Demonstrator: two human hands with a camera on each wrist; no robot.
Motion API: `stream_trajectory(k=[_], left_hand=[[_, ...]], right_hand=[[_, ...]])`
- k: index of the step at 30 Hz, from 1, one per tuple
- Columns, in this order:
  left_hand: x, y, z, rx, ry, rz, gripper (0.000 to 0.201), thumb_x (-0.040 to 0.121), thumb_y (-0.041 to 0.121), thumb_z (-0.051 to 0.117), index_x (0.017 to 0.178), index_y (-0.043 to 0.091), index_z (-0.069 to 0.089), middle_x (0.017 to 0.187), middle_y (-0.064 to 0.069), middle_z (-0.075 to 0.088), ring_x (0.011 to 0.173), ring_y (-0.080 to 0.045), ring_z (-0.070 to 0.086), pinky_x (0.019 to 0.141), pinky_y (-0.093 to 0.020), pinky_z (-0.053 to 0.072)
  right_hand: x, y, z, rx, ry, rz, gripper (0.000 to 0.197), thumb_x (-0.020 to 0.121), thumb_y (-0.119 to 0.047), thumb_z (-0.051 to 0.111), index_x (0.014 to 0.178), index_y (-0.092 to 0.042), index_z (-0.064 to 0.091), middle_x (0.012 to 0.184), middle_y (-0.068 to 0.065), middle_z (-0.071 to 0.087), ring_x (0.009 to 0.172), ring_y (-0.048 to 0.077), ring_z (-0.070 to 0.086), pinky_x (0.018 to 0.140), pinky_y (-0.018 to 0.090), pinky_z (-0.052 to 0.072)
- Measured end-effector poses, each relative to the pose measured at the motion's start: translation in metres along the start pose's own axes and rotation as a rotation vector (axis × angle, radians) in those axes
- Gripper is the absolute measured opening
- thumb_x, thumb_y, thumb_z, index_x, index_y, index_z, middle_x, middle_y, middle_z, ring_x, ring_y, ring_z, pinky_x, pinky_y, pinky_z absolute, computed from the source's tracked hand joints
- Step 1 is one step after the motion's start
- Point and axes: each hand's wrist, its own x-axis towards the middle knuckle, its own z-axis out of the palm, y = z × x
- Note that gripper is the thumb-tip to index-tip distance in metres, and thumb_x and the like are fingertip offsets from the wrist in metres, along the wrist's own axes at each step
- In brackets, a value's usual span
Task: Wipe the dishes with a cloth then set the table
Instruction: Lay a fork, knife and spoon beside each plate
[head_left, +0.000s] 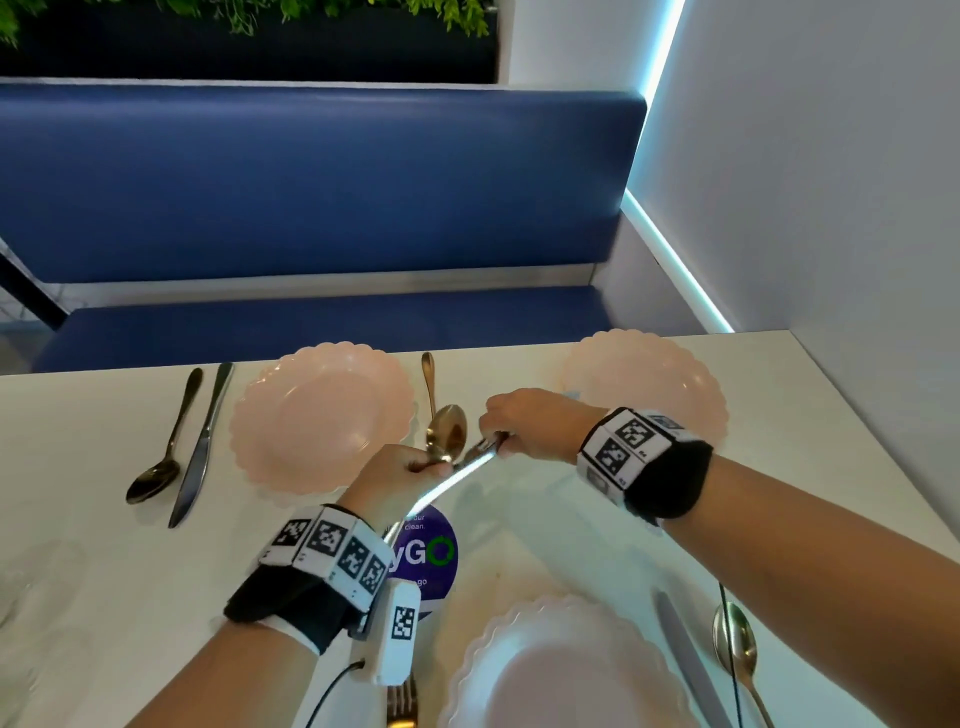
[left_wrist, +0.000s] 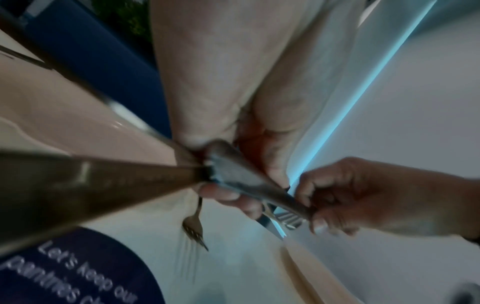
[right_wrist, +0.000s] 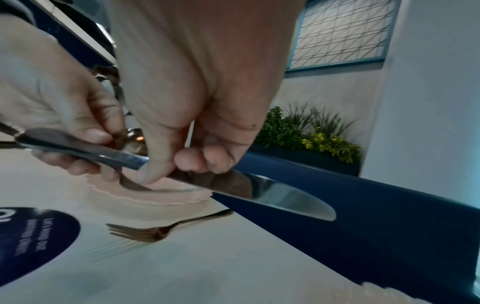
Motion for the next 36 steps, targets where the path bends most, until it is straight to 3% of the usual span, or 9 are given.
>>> stream_trajectory(k=[5, 8, 12, 15, 19, 25, 32, 34, 36], left_hand=[[0.003, -0.020, -0.037, -0.271, 0.264, -0.111, 0.021, 0.091, 0.015, 0.056, 0.075, 0.007, 0.067, 0.069, -0.008, 0.060, 0.065, -0.018, 0.049, 0.061, -0.023, 0.040], [0.009, -0.028, -0.050, -0.423, 0.411, -0.150, 0.019, 0.091, 0.013, 0.055, 0.083, 0.002, 0.068, 0.076, -0.010, 0.062, 0.067, -0.018, 0.051, 0.063, -0.024, 0.040], [0.007, -0.024, -0.047, -0.473, 0.389, -0.109, 0.020, 0.093, 0.013, 0.053, 0.076, 0.012, 0.064, 0.078, -0.009, 0.061, 0.067, -0.015, 0.050, 0.062, -0.023, 0.039], [0.006, -0.022, -0.041, -0.493, 0.337, -0.078, 0.022, 0.093, 0.012, 0.052, 0.075, 0.011, 0.065, 0.075, -0.010, 0.059, 0.065, -0.016, 0.048, 0.061, -0.024, 0.038], [0.007, -0.022, -0.037, -0.527, 0.299, -0.053, 0.025, 0.093, 0.011, 0.053, 0.072, 0.010, 0.066, 0.071, -0.012, 0.058, 0.065, -0.019, 0.047, 0.064, -0.027, 0.038], [0.005, -0.019, -0.038, -0.559, 0.274, -0.038, 0.025, 0.093, 0.011, 0.051, 0.073, 0.008, 0.065, 0.070, -0.011, 0.058, 0.065, -0.018, 0.047, 0.064, -0.027, 0.038], [0.007, -0.018, -0.039, -0.583, 0.245, -0.043, 0.026, 0.094, 0.012, 0.050, 0.073, 0.007, 0.065, 0.073, -0.011, 0.058, 0.066, -0.018, 0.047, 0.064, -0.026, 0.038], [0.009, -0.017, -0.037, -0.612, 0.238, -0.049, 0.024, 0.094, 0.012, 0.050, 0.076, 0.007, 0.066, 0.074, -0.011, 0.058, 0.067, -0.018, 0.047, 0.065, -0.026, 0.038], [0.012, -0.014, -0.034, -0.642, 0.233, -0.059, 0.022, 0.093, 0.012, 0.051, 0.080, 0.007, 0.067, 0.075, -0.010, 0.060, 0.069, -0.018, 0.049, 0.067, -0.027, 0.040]], right_hand=[[-0.017, 0.027, 0.013, 0.178, 0.134, 0.223, 0.012, 0.092, -0.016, 0.054, 0.093, -0.005, 0.057, 0.091, 0.009, 0.056, 0.079, 0.020, 0.043, 0.069, 0.027, 0.029], [-0.013, 0.024, 0.034, 0.339, 0.197, 0.431, 0.015, 0.096, -0.020, 0.048, 0.087, -0.009, 0.044, 0.079, 0.005, 0.052, 0.075, 0.023, 0.046, 0.061, 0.028, 0.030], [0.014, 0.020, 0.046, 0.405, 0.183, 0.682, 0.024, 0.097, -0.020, 0.042, 0.107, 0.000, 0.053, 0.103, 0.018, 0.061, 0.097, 0.034, 0.058, 0.077, 0.036, 0.043], [0.026, 0.016, 0.040, 0.396, 0.140, 0.763, 0.030, 0.099, -0.010, 0.035, 0.120, 0.001, 0.053, 0.101, 0.014, 0.057, 0.113, 0.031, 0.055, 0.088, 0.031, 0.043], [0.033, 0.007, 0.028, 0.206, 0.142, 0.737, 0.031, 0.098, -0.005, 0.034, 0.122, -0.008, 0.053, 0.122, 0.003, 0.056, 0.112, 0.015, 0.056, 0.088, 0.022, 0.042], [0.050, 0.018, 0.044, 0.267, 0.146, 0.797, 0.031, 0.098, -0.009, 0.035, 0.119, 0.003, 0.054, 0.124, 0.022, 0.055, 0.115, 0.036, 0.052, 0.090, 0.037, 0.043], [0.050, 0.028, 0.051, 0.289, 0.180, 0.857, 0.031, 0.098, -0.007, 0.034, 0.121, -0.008, 0.054, 0.116, 0.006, 0.056, 0.111, 0.021, 0.055, 0.082, 0.026, 0.046], [0.052, 0.032, 0.052, 0.237, 0.119, 0.841, 0.030, 0.097, -0.007, 0.036, 0.119, -0.007, 0.056, 0.107, 0.008, 0.057, 0.106, 0.022, 0.057, 0.076, 0.027, 0.045], [0.055, 0.036, 0.050, 0.199, 0.115, 0.836, 0.030, 0.096, -0.008, 0.037, 0.117, -0.001, 0.057, 0.114, 0.017, 0.058, 0.108, 0.032, 0.057, 0.081, 0.034, 0.046]])
